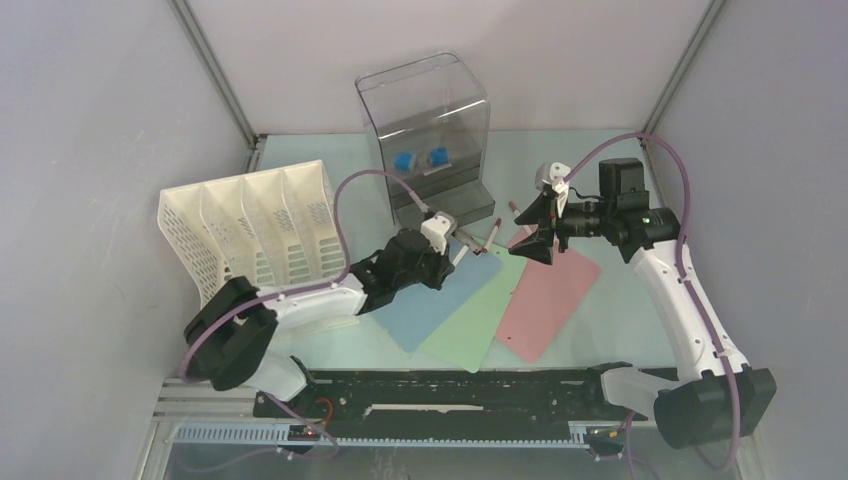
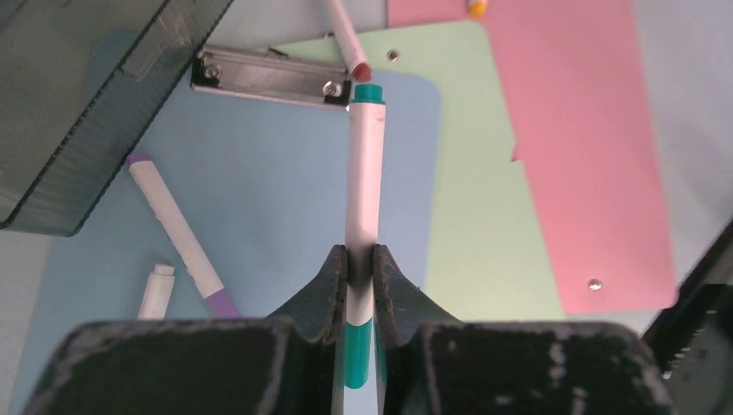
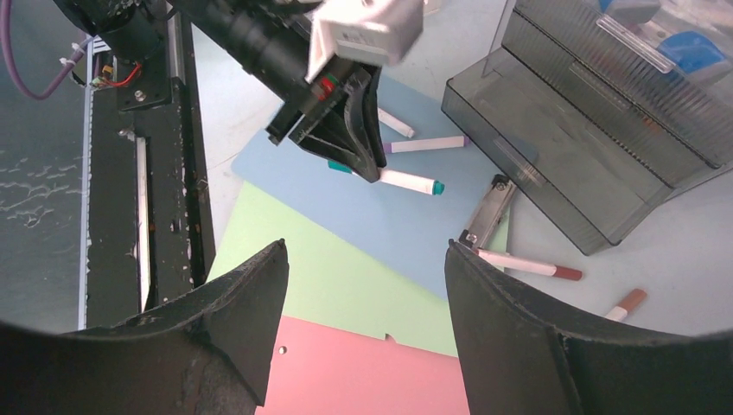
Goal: Organize the desk
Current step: Pick up the stationery from the center of the board, then place the stationery in the drawer.
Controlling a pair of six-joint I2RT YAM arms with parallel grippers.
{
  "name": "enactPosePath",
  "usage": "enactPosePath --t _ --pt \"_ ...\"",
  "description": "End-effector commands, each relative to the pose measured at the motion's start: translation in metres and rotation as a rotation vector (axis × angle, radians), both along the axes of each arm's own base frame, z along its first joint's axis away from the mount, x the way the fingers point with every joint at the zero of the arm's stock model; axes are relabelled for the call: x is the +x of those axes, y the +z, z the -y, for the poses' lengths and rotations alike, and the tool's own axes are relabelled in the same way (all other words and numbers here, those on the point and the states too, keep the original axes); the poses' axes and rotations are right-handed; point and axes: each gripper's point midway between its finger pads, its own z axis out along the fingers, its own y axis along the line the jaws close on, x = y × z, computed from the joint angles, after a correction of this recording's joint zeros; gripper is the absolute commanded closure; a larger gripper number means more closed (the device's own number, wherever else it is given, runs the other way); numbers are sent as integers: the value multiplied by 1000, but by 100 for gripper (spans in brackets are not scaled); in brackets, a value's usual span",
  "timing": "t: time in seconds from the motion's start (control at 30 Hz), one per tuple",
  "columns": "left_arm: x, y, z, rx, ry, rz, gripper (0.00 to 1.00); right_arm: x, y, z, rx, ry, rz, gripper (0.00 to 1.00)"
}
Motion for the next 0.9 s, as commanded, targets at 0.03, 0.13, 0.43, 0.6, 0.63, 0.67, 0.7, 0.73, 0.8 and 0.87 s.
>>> enactPosePath --t 0.03,0.13,0.43,0.6,0.63,0.67,0.7,0.73,0.8,0.87 --pt "-6 63 11 -271 13 83 100 -4 3 -3 30 32 -5 26" --pt "-10 80 5 -353 35 108 100 -6 3 -5 48 51 -25 26" --pt "-23 125 -12 -592 87 171 100 -12 5 -17 120 106 -133 26" --pt "-30 140 -20 -689 96 184 100 -17 4 -28 141 144 -191 26" --pt "-32 142 -21 -704 97 186 100 -18 3 -31 143 151 -205 26" --pt "-33 145 -22 -720 98 188 100 -19 2 -34 145 159 -217 26" --pt "-34 147 -23 -736 99 190 100 -20 1 -36 147 165 -233 26" --pt "-35 150 -24 -750 99 194 100 -21 1 -39 149 172 -245 26" --pt "-38 153 -25 -777 100 197 100 -22 -1 -45 148 183 -273 27" --pt "-39 157 -25 -798 100 200 100 -25 -2 -53 145 194 -298 28"
